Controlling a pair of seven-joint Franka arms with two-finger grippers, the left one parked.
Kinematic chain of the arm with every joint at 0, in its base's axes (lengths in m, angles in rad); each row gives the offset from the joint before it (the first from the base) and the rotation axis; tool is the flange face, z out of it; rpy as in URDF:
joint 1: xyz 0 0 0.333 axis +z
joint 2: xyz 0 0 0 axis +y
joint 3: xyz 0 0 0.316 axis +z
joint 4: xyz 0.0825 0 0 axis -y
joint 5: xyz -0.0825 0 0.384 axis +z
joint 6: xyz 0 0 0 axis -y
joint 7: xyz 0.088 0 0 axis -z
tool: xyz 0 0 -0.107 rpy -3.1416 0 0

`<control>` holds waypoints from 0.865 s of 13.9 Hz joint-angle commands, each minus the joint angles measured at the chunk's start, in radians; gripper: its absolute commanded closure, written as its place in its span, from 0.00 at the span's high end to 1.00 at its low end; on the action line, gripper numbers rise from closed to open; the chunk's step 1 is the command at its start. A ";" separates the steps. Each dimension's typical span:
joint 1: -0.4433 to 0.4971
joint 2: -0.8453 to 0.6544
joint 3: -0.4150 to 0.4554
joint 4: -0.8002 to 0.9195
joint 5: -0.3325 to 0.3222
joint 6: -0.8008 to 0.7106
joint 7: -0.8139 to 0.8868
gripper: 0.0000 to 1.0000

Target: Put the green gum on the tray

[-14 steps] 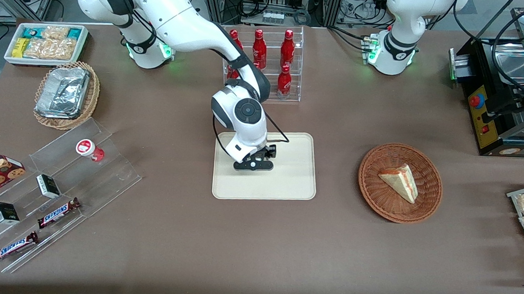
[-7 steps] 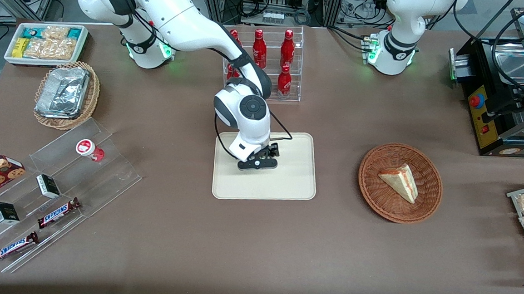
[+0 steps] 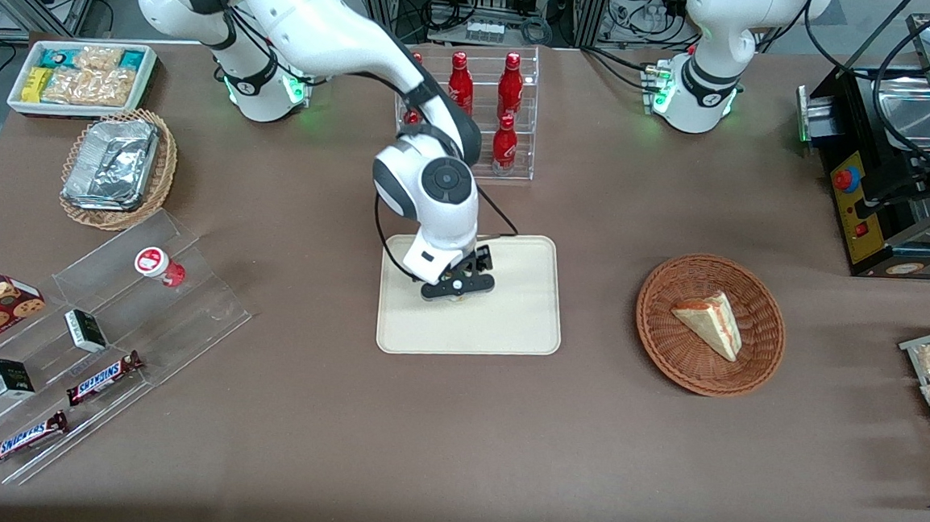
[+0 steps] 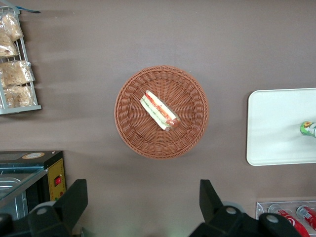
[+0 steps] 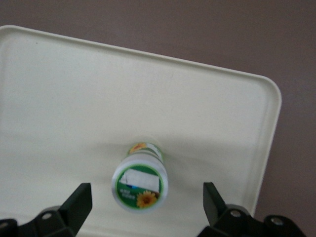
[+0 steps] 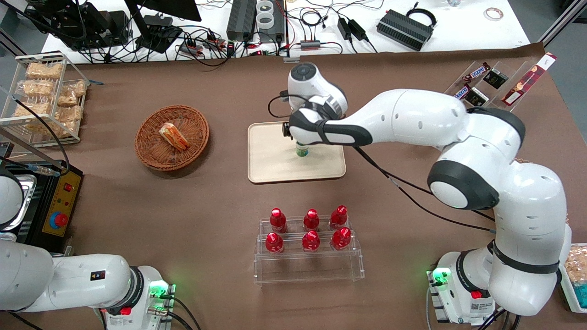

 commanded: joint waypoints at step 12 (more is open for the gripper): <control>-0.394 -0.313 0.006 -0.026 0.006 -0.408 -0.353 1.00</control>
